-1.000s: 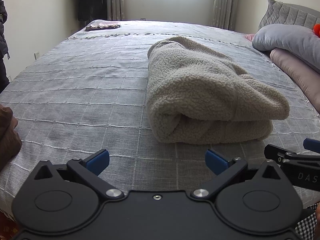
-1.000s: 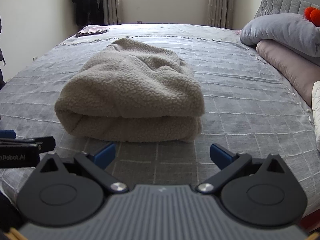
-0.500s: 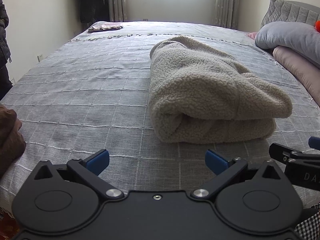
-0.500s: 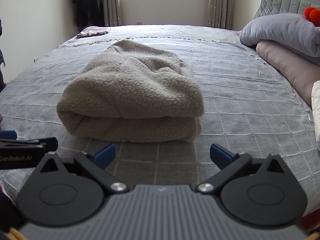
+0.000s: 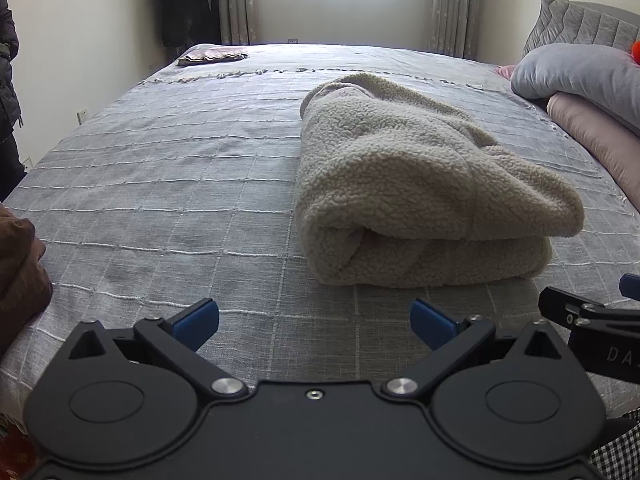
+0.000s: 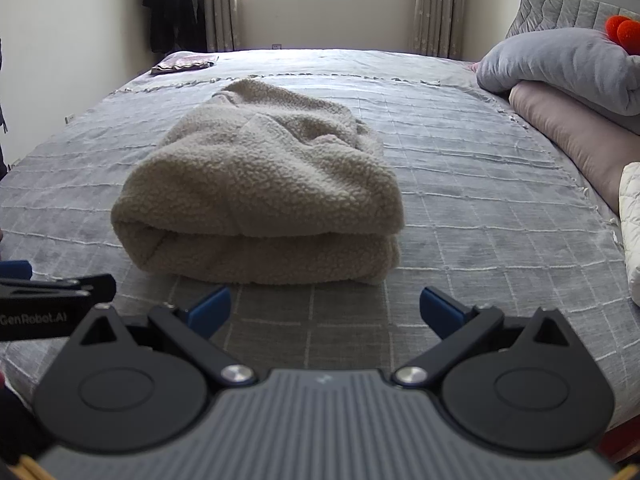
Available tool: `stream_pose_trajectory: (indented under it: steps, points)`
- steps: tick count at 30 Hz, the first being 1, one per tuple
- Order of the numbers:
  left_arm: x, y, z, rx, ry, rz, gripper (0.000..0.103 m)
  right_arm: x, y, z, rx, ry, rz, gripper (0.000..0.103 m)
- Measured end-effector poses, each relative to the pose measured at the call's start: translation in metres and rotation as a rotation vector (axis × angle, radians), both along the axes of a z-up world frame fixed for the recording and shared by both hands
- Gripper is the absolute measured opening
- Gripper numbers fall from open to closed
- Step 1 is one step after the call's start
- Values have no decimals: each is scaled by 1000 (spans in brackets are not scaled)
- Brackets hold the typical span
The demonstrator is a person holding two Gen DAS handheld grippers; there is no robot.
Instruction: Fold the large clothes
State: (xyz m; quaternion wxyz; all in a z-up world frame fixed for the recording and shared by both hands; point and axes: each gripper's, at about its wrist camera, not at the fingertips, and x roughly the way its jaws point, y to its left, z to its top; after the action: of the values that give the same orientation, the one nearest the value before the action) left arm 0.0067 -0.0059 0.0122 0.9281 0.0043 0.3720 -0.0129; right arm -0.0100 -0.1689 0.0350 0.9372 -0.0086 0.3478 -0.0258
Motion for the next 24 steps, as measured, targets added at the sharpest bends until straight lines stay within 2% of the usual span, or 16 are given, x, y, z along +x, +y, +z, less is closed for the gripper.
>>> stream_pose_trajectory:
  steps: [24]
  points:
    - [4,-6,-2,1,14,-8,103,2,-2,0,-30,14,-3,103]
